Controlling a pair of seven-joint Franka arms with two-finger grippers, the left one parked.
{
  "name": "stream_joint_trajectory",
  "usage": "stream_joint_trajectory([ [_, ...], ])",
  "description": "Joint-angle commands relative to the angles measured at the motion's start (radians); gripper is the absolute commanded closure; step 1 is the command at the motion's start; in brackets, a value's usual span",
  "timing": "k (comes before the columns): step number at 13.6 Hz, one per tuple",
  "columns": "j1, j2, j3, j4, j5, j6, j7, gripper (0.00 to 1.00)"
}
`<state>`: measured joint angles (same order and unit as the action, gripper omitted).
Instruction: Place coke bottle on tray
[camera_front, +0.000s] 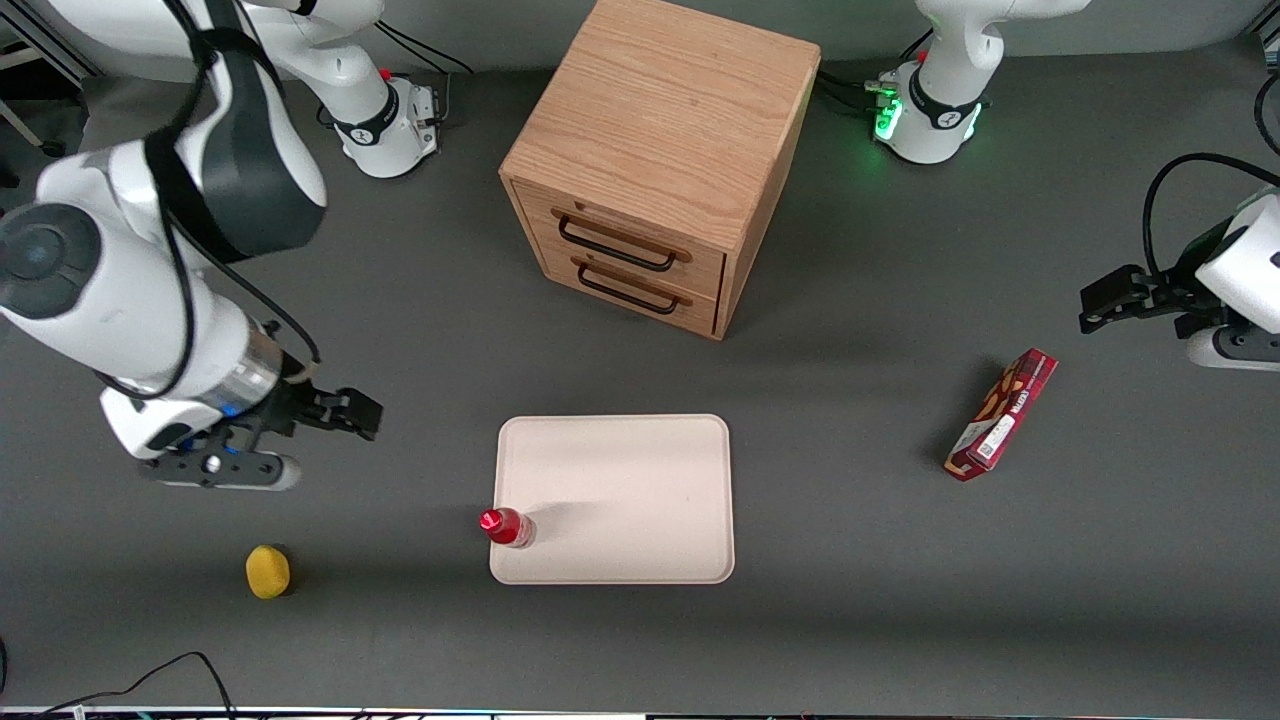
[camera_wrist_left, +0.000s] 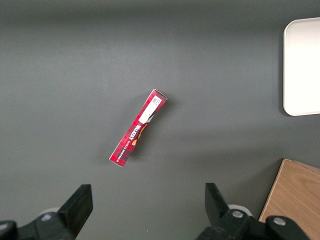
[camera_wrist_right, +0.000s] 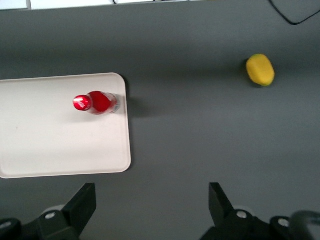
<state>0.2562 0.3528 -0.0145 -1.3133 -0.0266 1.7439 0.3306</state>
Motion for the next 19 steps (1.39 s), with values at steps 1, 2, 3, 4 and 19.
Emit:
stream_joint_trajectory([
  [1, -0.067, -0.257, 0.013, -0.34, -0.009, 0.158, -0.057, 0.0],
  [2, -0.096, -0.293, 0.013, -0.384, -0.006, 0.167, -0.126, 0.0],
  [3, -0.116, -0.328, 0.013, -0.427, -0.004, 0.169, -0.148, 0.0],
  [4, -0.127, -0.36, 0.013, -0.461, -0.004, 0.169, -0.151, 0.0],
  [19, -0.238, -0.334, 0.013, -0.285, 0.02, -0.004, -0.196, 0.0],
])
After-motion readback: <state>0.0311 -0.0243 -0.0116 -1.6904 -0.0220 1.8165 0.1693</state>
